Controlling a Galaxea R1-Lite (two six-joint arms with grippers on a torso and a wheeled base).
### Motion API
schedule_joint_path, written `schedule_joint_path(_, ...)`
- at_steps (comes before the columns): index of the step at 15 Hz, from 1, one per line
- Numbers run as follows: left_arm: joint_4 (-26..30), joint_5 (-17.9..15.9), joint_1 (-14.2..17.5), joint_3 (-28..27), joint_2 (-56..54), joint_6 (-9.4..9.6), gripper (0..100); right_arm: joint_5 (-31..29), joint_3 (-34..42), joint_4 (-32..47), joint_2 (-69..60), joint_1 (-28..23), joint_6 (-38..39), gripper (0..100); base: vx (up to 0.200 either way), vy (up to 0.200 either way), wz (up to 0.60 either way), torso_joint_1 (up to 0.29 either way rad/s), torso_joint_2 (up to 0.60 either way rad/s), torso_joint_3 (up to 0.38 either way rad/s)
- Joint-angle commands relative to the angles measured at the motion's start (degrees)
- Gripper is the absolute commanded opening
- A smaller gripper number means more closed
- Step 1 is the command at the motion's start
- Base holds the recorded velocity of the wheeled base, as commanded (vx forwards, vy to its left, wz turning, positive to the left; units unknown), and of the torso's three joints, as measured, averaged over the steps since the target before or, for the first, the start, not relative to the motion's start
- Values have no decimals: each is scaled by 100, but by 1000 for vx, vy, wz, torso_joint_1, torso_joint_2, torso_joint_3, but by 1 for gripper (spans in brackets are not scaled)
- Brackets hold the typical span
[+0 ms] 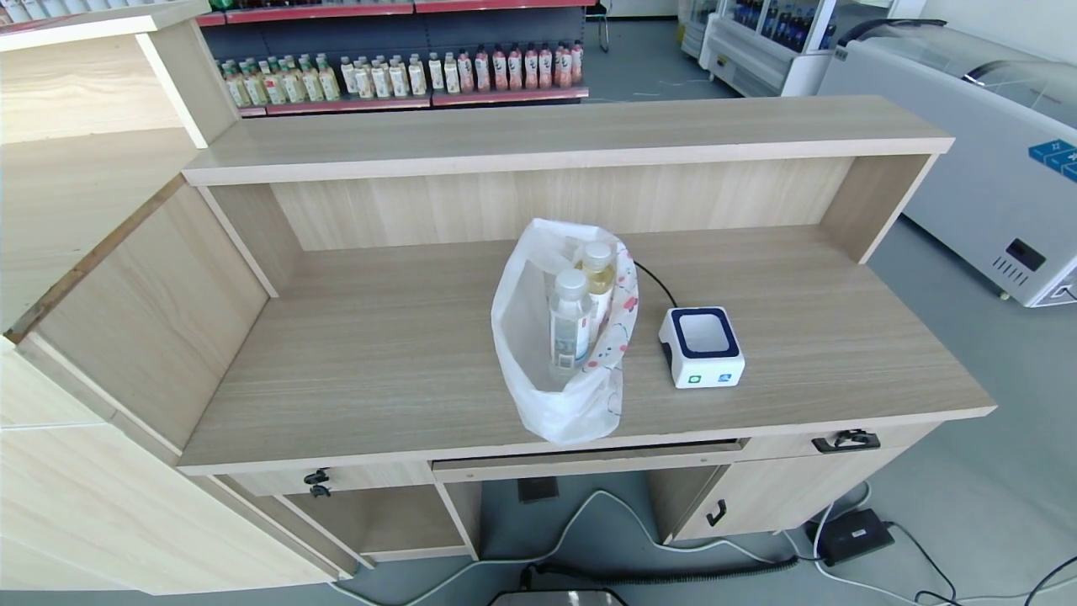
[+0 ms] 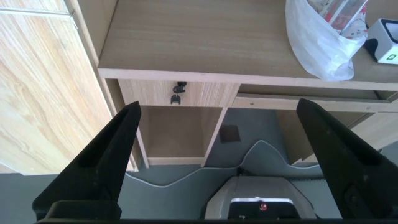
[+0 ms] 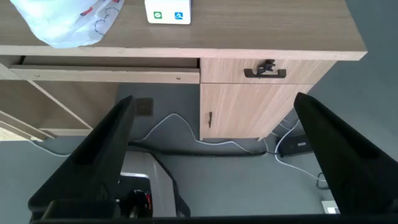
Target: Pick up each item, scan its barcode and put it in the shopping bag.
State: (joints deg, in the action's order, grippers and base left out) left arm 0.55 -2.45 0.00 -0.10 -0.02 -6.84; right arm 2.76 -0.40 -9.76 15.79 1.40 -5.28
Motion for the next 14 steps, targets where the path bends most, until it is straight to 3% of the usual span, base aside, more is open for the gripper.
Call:
schedule_joint_path(1, -2, -1, -9, 1, 2, -2, 100, 23, 40, 581, -1227, 44, 44, 100, 0, 0, 0, 0, 0, 0)
schedule_joint_path(14, 7, -1, 0, 1, 2, -2, 100, -21, 40, 906, -1570, -105, 194, 100, 0, 0, 0, 0, 0, 0)
